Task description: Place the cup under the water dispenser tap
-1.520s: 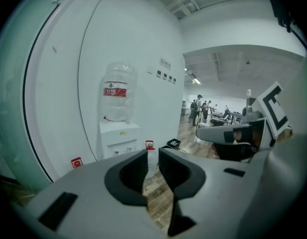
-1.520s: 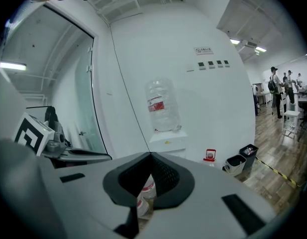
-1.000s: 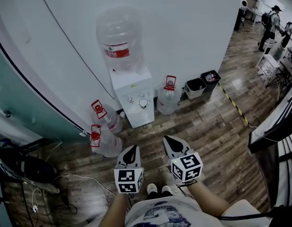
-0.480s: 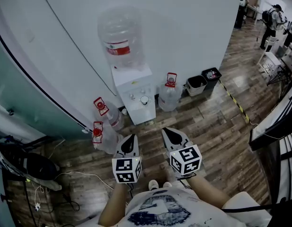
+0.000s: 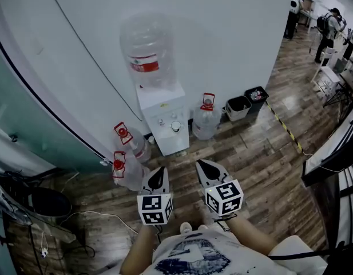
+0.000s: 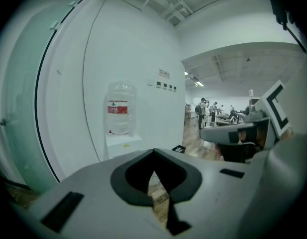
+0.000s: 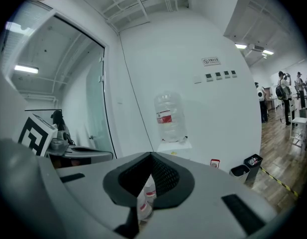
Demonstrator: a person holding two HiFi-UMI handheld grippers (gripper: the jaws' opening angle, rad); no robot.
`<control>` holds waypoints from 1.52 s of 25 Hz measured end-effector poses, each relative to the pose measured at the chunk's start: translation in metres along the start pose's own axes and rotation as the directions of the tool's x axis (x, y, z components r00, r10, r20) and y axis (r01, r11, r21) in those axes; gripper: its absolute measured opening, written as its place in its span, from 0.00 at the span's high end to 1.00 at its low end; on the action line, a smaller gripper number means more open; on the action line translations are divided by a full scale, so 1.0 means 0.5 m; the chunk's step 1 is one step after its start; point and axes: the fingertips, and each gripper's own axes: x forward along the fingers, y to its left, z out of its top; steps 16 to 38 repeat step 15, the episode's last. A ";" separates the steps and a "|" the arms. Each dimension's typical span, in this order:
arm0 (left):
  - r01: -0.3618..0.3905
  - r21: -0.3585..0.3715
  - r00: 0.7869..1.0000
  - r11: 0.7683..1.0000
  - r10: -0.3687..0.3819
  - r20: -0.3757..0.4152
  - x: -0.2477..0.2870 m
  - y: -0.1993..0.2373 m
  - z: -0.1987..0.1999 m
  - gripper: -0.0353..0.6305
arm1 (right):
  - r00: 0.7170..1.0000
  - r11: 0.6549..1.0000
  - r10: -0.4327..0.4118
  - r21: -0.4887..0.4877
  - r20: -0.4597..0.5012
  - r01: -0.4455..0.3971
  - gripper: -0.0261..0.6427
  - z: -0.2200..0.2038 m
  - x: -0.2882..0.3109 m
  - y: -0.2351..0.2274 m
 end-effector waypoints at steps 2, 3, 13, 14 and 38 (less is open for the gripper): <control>-0.001 -0.004 1.000 1.000 0.001 -0.003 0.002 0.003 -0.003 0.87 | 1.000 1.000 -0.001 -0.001 -0.004 0.001 0.93 -0.002 0.004 0.000; -0.002 -0.006 1.000 1.000 0.002 -0.004 0.004 0.005 -0.003 0.87 | 1.000 1.000 -0.001 -0.001 -0.006 0.001 0.93 -0.001 0.007 0.000; -0.006 -0.018 1.000 1.000 0.006 -0.012 0.010 0.009 -0.008 0.87 | 1.000 1.000 -0.001 0.000 -0.014 0.001 0.93 -0.004 0.012 -0.004; -0.006 -0.018 1.000 1.000 0.006 -0.012 0.011 0.009 -0.007 0.87 | 1.000 1.000 0.000 0.000 -0.015 0.000 0.93 -0.004 0.013 -0.005; -0.007 -0.018 1.000 1.000 0.007 -0.012 0.013 0.008 -0.007 0.87 | 1.000 1.000 0.001 0.000 -0.016 -0.001 0.93 -0.003 0.013 -0.006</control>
